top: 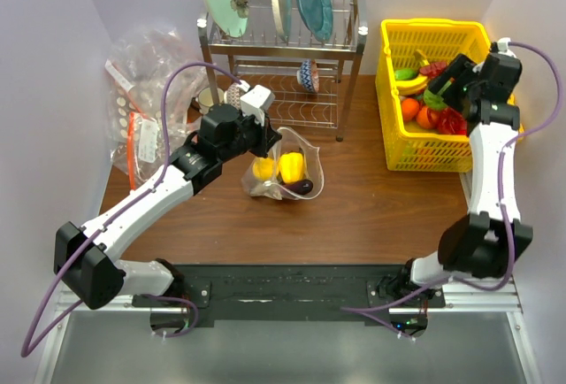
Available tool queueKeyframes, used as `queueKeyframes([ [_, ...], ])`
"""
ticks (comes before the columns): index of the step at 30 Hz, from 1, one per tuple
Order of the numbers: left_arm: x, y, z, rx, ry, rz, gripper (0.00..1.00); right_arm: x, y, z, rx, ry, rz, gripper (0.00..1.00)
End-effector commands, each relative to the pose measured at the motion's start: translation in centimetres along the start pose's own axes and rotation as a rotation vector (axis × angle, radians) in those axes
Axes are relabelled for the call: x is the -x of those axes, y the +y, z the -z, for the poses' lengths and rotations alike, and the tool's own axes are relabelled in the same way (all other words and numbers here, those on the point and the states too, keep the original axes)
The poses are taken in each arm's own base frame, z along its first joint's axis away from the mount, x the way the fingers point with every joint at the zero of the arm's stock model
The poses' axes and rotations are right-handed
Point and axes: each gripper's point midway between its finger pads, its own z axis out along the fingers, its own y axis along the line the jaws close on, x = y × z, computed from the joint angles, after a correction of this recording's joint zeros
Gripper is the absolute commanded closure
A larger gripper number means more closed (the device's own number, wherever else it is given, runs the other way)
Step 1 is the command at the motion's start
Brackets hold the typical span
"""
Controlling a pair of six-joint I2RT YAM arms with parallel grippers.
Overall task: Place the food in the zip-top bag and seal the zipper
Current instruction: Pick up the fake fruit from the bin, then place the fake fruit in the zipper food storage bag.
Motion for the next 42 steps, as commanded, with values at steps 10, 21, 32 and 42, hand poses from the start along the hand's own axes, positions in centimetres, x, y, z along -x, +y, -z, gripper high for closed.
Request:
queueKeyframes([
  [10,3.1,-1.0,0.6,-0.035,-0.085,-0.002,1.00,-4.8,15.0,12.7,0.670,-0.010,0.109,0.39],
  [21,3.2,-0.9,0.6,-0.026,-0.084,-0.004,1.00,-14.8,20.1,19.2,1.002,0.120,0.275,0.39],
  [32,3.2,-0.8,0.6,-0.025,-0.090,-0.003,1.00,-23.5,23.2,18.3,1.049,0.252,0.379,0.39],
  [42,3.0,-0.7,0.5,-0.020,-0.080,-0.004,1.00,-27.3,24.4,13.8,0.926,0.272,0.391,0.34],
])
